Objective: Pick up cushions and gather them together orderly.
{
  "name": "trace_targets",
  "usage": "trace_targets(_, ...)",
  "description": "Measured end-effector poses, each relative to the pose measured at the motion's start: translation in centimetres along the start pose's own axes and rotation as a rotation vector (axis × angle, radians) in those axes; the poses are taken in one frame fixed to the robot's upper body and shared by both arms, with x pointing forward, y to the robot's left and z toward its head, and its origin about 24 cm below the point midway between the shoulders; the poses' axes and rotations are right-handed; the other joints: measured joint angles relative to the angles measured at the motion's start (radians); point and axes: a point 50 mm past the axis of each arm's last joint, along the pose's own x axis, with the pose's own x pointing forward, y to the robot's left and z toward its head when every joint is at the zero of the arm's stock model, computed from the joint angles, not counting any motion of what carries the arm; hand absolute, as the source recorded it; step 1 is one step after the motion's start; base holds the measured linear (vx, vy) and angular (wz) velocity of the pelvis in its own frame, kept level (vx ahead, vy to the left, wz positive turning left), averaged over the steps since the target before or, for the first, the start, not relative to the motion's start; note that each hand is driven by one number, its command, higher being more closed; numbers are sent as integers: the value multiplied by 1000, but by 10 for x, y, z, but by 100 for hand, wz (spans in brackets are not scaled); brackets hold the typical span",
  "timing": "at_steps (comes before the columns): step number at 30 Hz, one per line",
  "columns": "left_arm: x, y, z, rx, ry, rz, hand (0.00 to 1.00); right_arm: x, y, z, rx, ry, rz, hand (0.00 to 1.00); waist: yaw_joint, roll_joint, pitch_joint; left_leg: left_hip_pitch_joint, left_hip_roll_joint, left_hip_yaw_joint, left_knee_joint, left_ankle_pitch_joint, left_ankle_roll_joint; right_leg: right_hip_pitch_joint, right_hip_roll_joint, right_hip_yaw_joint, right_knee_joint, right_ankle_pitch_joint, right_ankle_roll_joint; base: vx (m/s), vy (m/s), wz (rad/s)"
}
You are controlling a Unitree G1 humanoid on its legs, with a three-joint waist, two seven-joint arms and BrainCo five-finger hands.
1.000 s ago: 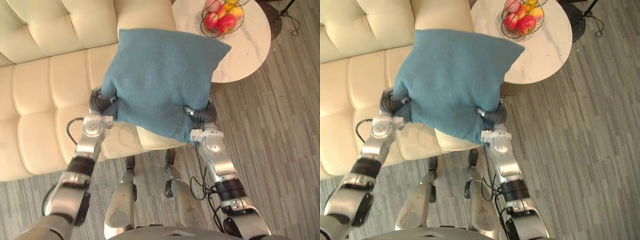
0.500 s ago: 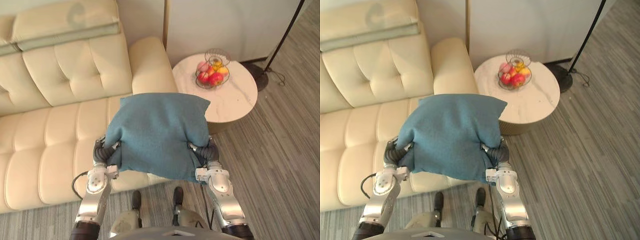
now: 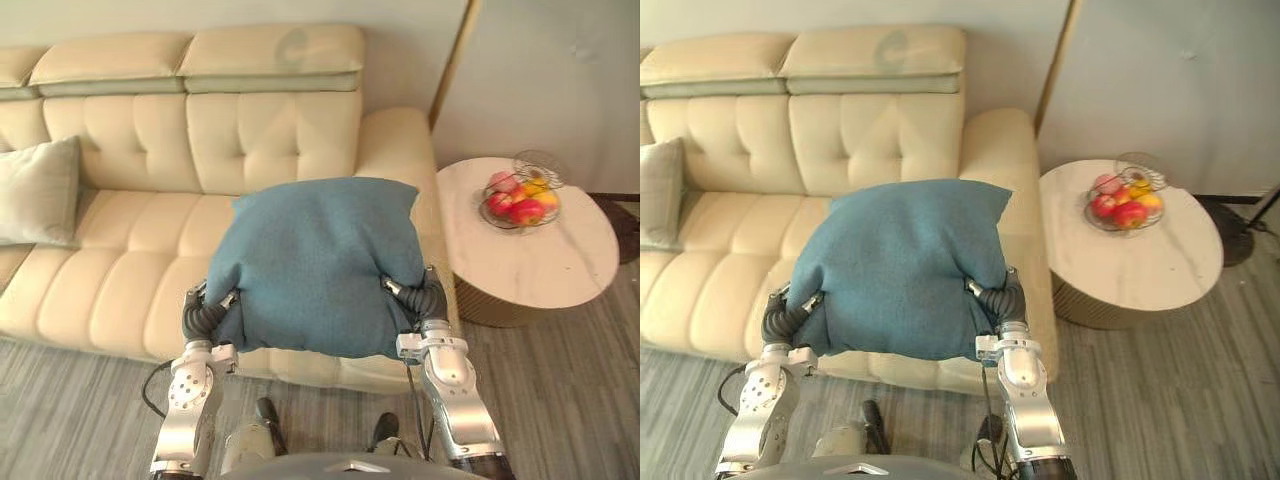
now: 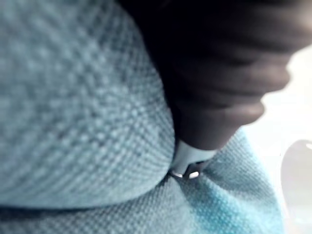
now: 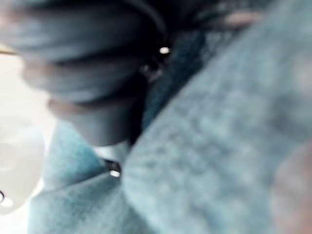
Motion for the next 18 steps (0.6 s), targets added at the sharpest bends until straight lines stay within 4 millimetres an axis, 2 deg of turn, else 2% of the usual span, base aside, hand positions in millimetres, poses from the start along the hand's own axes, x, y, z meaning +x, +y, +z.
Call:
trace_targets(1,2,-5,-3,7,14,-24,100,0,-1,-8,7,34,-16,100,-14,-25,0,-6,-52,6,0,15,4,18,-47,-19,-8,12,9,11,355,80)
trace_targets(3,2,1,-4,35,18,-25,100,-2,2,-14,32,66,-26,100,-16,-62,-10,-20,-104,-5,14,-4,20,28,-88,-14,-16,15,5,28,394,60)
trace_targets(4,2,4,-3,50,15,-25,100,-3,5,-15,50,75,-30,100,-10,-72,-13,-43,-117,-22,55,-25,39,36,-101,-16,-13,17,6,60,367,52)
trace_targets(5,3,7,-4,61,17,-24,100,-4,8,-16,67,80,-32,100,-2,-77,-12,-74,-124,-39,130,-76,56,46,-119,-21,5,30,24,44,281,43)
trace_targets(7,2,8,-8,63,34,-20,100,-5,10,-18,72,92,-27,100,14,-76,-11,-82,-137,-42,161,-111,65,9,-158,-10,95,31,24,25,342,14)
trace_targets(8,2,10,-10,66,43,-18,100,-4,12,-20,73,101,-21,100,20,-78,-10,-81,-152,-30,158,-121,80,-58,-202,21,212,40,-8,18,396,-10)
trace_targets(9,2,11,-10,68,46,-13,100,-3,14,-23,73,113,-12,100,21,-81,-7,-79,-163,-21,150,-128,95,-126,-227,55,308,59,-106,22,315,-15)
trace_targets(10,2,13,-10,69,46,-9,100,-2,16,-25,74,122,-7,100,20,-84,-4,-75,-167,-20,143,-132,106,-154,-233,78,352,65,-152,45,250,-11)
trace_targets(11,2,16,-10,75,45,1,100,-1,19,-30,83,142,4,100,7,-90,19,-50,-176,-30,118,-135,119,-203,-205,161,459,-24,-150,68,167,7)
trace_targets(12,2,17,-10,80,45,1,100,-2,21,-31,95,149,4,100,-1,-95,29,-36,-181,-39,99,-131,124,-217,-162,203,505,-97,-122,96,151,23)
trace_targets(13,3,19,-10,88,45,1,100,-3,22,-31,105,152,7,100,-13,-104,45,-10,-196,-49,55,-125,131,-236,-74,252,529,-184,-92,84,84,23)
trace_targets(14,3,19,-10,90,46,1,100,-3,22,-31,105,152,8,100,-16,-106,46,-3,-201,-48,38,-119,135,-242,-41,260,523,-207,-87,105,63,14)
trace_targets(15,2,19,-10,89,47,-4,100,-2,22,-30,110,149,9,100,-17,-114,47,20,-223,-35,-9,-109,135,-259,25,242,490,-241,-84,132,56,-5)
trace_targets(16,2,18,-10,87,47,-6,100,-1,21,-29,107,143,9,100,-17,-117,53,47,-246,-29,-52,-107,139,-269,62,194,445,-251,-97,188,66,-15)
trace_targets(18,3,17,-9,98,42,-16,100,0,19,-28,96,137,12,100,-33,-103,58,90,-275,-27,-118,-100,139,-272,146,114,278,-222,-111,228,53,1)
